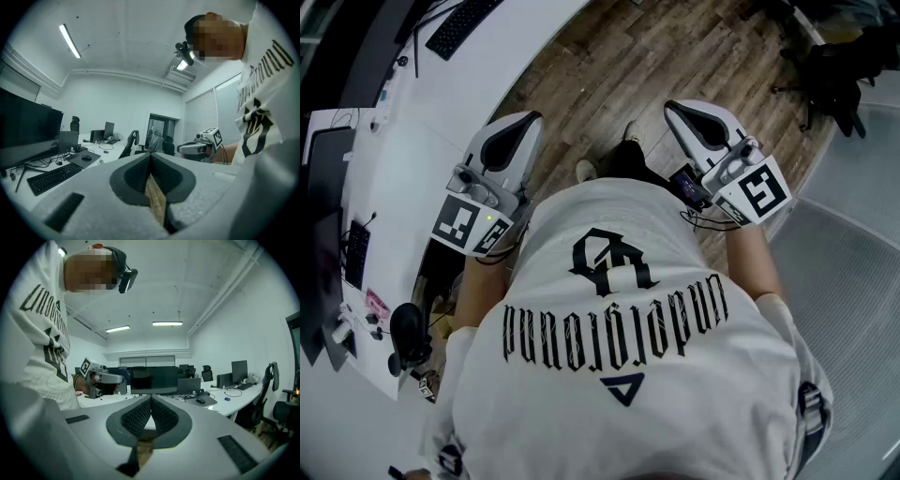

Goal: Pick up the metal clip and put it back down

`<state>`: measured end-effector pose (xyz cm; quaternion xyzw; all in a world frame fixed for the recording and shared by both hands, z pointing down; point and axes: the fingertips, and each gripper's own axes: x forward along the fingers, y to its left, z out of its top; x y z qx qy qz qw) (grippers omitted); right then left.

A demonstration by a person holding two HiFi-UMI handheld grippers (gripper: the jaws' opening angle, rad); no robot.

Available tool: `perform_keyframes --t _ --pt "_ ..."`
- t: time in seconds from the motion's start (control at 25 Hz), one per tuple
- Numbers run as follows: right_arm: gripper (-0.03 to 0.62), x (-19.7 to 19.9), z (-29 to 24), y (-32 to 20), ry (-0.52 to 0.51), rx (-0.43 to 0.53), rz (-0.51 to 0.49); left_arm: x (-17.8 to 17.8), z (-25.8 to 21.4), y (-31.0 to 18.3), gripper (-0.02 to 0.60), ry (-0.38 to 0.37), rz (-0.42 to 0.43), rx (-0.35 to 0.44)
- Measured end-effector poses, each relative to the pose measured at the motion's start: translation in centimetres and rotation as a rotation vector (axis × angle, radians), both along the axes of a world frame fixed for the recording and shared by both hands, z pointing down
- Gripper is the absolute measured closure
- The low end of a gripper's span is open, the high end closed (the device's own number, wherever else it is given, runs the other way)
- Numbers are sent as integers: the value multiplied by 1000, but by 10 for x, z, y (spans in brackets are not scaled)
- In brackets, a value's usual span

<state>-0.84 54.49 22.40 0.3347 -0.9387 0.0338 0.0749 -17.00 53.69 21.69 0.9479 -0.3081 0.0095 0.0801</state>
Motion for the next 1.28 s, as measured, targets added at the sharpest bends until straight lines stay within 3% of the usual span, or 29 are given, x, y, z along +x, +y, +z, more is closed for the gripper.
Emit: perform_keyframes --t 0.64,0.96,1.28 --pt "579 49 2 -41 5 22 -40 60 7 -47 566 -8 -7 -33" --pt "579 101 1 -94 -3 23 -50 118 6 -100 566 -1 -10 -30" --pt "579 169 -7 -139 -3 61 -72 199 5 -147 566 7 -6 -23"
